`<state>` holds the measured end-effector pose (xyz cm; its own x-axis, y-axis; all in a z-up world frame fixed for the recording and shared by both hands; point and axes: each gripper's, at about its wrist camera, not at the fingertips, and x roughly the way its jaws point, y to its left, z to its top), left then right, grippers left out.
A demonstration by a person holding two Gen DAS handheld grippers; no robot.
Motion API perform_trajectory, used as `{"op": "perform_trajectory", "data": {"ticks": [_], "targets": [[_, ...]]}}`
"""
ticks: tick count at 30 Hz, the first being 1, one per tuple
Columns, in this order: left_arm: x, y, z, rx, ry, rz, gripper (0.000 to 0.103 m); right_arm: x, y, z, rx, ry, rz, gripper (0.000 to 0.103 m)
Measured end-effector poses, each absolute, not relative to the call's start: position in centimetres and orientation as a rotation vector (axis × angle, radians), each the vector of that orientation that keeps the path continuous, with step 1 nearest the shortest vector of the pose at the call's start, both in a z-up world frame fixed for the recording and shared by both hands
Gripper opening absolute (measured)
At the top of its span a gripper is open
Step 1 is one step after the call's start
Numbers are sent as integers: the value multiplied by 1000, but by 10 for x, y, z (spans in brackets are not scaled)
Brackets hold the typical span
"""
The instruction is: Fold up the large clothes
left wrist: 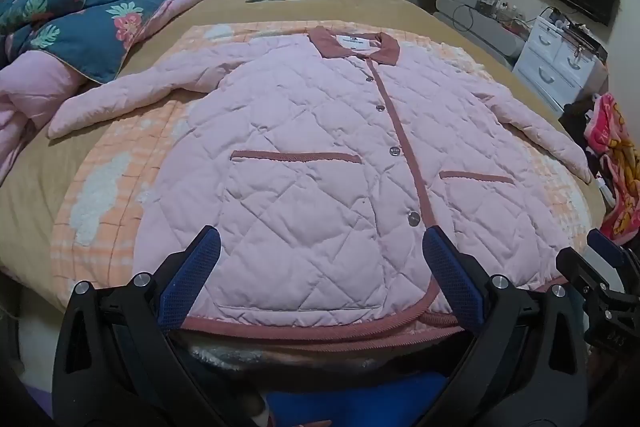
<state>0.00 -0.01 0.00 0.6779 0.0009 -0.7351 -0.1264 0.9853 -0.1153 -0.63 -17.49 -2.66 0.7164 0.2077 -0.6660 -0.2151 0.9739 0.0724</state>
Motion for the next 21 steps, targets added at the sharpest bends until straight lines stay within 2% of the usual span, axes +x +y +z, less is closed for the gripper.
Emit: {"op": "perform_trajectory", "data": {"ticks": [21], "targets": [[-3,-5,4,-150,811,62,95,-10,-175,-15,-3,715,243,99]]}}
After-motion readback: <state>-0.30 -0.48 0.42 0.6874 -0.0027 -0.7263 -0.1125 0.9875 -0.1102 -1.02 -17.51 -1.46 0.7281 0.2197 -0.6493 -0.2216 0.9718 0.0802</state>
